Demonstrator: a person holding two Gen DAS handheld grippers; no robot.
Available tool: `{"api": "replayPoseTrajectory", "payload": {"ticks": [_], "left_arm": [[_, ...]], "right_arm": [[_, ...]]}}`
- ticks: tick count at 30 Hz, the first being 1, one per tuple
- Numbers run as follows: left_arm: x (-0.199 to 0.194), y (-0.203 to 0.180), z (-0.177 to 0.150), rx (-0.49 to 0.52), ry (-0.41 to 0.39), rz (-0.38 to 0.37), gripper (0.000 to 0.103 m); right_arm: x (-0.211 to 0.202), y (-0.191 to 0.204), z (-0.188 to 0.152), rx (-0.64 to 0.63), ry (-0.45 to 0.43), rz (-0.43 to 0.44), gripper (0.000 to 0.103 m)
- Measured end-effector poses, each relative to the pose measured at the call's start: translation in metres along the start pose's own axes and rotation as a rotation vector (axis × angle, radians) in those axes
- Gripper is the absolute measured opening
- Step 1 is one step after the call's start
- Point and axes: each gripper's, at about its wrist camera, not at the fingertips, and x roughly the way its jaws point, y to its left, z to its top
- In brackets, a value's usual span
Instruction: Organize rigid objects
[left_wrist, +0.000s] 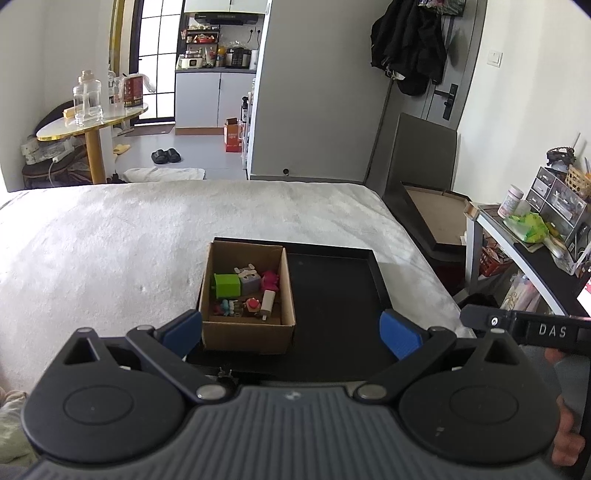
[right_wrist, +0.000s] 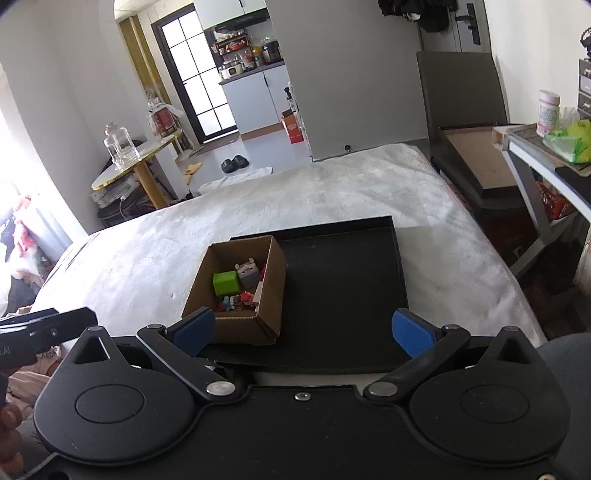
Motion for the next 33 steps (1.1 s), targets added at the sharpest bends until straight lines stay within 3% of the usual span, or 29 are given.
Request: {"api": "replayPoseTrajectory", "payload": {"ticks": [9,33], "left_arm": [[-0.011,0.012,0.0,-0.022,-0.01,0.015,0.102],[-0.015,0.011,-0.01,0.02,0.02,0.016,0.102]], "right_arm": [[-0.01,0.008,-0.001,0.015,-0.015,-0.04,0.103],[-0.022,0.032,-0.005,-0.059,-0.022,-0.032,0.103]]}}
